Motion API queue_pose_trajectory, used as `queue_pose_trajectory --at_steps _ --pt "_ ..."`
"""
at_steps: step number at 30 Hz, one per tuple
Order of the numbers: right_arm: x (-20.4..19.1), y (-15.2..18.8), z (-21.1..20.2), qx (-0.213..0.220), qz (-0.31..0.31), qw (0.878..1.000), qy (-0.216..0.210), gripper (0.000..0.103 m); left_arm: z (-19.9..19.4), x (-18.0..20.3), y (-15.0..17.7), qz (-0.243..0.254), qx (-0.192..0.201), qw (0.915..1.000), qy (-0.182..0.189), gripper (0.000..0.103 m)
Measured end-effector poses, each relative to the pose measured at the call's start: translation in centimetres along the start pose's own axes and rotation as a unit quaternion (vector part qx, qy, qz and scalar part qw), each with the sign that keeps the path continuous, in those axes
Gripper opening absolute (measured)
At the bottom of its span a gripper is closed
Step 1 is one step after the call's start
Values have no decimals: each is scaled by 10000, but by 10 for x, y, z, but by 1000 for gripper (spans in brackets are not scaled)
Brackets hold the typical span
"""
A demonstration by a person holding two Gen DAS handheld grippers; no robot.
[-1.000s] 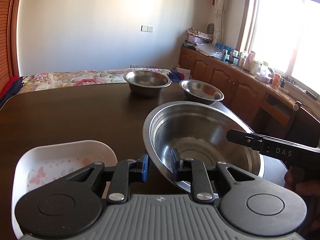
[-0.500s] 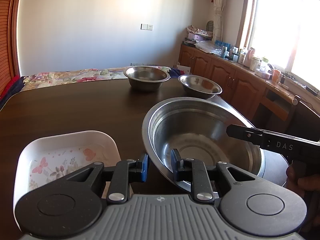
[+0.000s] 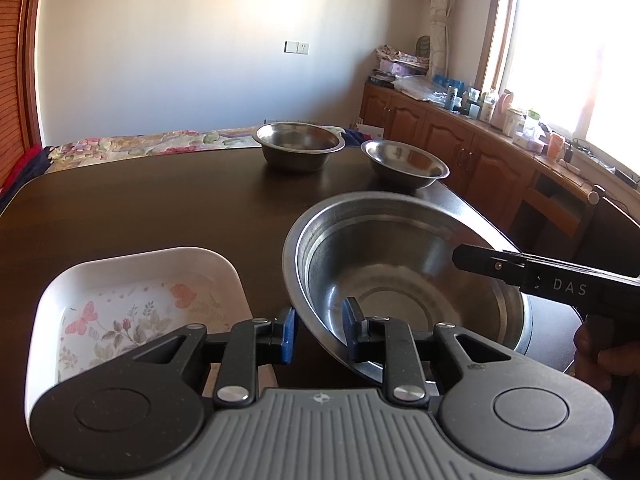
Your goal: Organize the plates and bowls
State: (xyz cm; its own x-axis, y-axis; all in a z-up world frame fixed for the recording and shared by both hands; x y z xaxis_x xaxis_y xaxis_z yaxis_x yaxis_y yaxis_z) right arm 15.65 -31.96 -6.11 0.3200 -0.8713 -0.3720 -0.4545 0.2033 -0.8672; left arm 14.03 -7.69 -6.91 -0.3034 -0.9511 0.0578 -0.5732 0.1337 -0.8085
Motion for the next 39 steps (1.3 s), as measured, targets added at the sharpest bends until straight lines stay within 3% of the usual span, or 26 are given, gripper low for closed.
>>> queue_pose_trajectory --at_steps 14,18,22,28,39 --pt "0 3 1 -28 1 10000 -63 39 2 -1 0 -19 36 10000 11 28" --pt "-1 -1 -1 29 -48 10000 -26 48 4 -4 -1 -57 34 10000 -36 32" --pt "-1 -8 -4 90 -240 9996 102 48 4 -7 -5 -72 59 9999 -67 37" --pt "-1 -25 -9 173 -537 9982 192 48 1 -14 -16 -74 177 9997 -138 43" --pt "9 -74 -2 192 -1193 9924 242 48 8 -27 -53 -60 377 9988 -297 44"
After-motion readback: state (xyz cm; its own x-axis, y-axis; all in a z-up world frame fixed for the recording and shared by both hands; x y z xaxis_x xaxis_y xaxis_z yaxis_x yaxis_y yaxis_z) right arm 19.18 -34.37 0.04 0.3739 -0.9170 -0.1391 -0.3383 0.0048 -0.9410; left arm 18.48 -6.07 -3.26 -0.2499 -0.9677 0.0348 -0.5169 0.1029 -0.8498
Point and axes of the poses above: each gripper's, at about its wrist camera, not at the fingertips, and z roughly the way its jaws point, x to its right, y to its underside, the point moved 5 cm from there along z, roughly the way its jaws point, and after that the axes turned 7 degrees about -y, right-handed, at the moved point
